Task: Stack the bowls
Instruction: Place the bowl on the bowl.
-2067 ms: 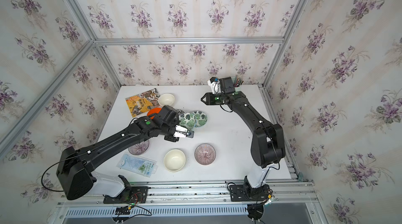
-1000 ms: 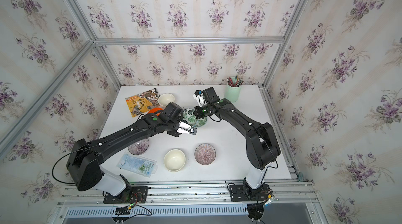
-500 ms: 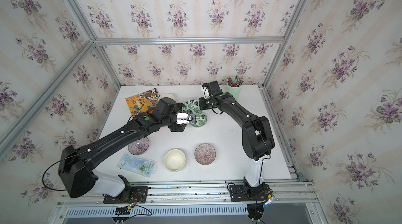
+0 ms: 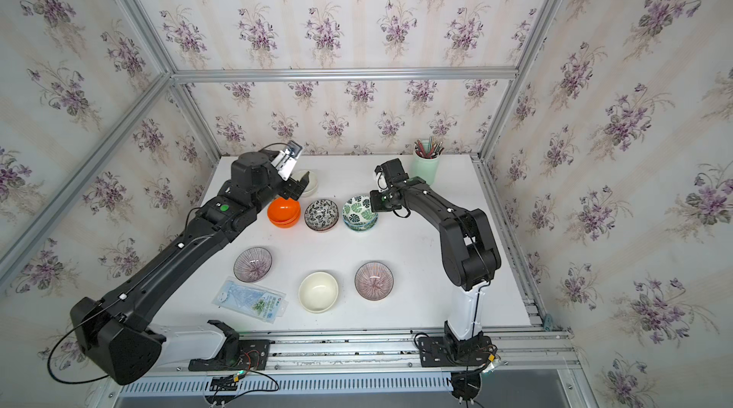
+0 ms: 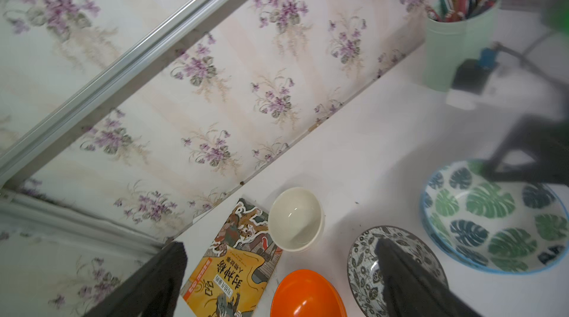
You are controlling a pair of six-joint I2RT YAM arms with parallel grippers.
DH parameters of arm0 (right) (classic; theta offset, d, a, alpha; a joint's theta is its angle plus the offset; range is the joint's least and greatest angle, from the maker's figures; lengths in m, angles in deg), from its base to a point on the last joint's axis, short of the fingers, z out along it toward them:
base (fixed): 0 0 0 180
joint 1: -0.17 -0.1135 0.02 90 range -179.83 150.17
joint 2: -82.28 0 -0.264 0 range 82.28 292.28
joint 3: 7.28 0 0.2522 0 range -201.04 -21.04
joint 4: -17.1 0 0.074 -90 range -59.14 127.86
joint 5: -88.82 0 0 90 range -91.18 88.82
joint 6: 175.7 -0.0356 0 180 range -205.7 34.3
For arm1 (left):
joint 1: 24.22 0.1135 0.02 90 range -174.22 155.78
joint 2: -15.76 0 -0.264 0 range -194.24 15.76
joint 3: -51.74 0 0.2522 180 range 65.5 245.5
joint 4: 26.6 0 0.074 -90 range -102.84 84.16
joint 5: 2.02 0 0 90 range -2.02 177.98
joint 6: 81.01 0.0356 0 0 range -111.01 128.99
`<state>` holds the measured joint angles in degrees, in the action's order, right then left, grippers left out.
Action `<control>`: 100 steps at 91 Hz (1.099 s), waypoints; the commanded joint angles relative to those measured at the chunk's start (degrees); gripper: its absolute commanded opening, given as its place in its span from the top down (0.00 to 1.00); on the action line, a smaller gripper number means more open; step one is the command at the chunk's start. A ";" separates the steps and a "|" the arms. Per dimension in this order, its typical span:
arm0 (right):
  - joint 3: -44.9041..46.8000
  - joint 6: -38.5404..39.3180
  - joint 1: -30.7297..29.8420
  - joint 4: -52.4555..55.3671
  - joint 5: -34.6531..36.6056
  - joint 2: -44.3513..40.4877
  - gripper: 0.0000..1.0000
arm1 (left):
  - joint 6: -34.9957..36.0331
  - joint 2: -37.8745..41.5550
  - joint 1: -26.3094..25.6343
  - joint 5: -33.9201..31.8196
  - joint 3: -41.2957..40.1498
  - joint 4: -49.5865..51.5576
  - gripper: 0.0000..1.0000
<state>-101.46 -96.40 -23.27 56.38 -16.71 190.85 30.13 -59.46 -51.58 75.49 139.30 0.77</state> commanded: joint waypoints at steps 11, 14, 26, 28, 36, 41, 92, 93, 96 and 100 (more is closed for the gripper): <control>0.75 0.06 -0.02 -2.18 1.32 0.73 0.99 | -11.63 0.65 1.57 -5.26 -0.26 3.79 0.00; 0.85 0.06 -0.06 -2.22 1.50 0.76 0.99 | -12.40 0.38 1.77 -5.70 0.21 4.85 0.00; 1.61 -0.14 -0.16 -2.76 1.99 1.02 0.97 | -14.57 -1.12 1.96 -6.90 2.03 8.49 0.00; 1.77 -0.19 -0.15 -2.95 2.04 1.00 0.96 | -14.80 -1.21 1.98 -6.86 2.00 8.60 0.00; 1.87 -0.40 -0.28 -3.23 2.27 1.25 0.94 | -15.40 -1.25 1.94 -6.24 1.92 8.72 0.00; 1.66 -0.44 -0.52 -3.32 2.56 1.51 0.94 | -15.72 -1.19 1.99 -6.08 1.90 8.64 0.00; 1.15 -1.14 -1.21 -2.55 7.82 -0.92 0.62 | -17.93 -3.61 2.00 -7.97 3.78 12.86 0.00; 1.23 -1.11 -1.19 -2.52 7.98 -1.26 0.61 | -18.05 -3.70 2.02 -7.98 3.80 12.90 0.00; 1.42 -0.97 -1.13 -2.36 8.65 -1.89 0.60 | -18.25 -3.90 1.99 -8.12 3.88 13.00 0.00; 1.72 -0.83 -0.83 -2.24 9.27 -2.66 0.60 | -18.46 -4.09 2.10 -8.03 3.89 13.12 0.00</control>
<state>-100.28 -97.32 -24.43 53.62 -10.64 189.78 13.33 -63.09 -49.63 68.28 142.69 12.37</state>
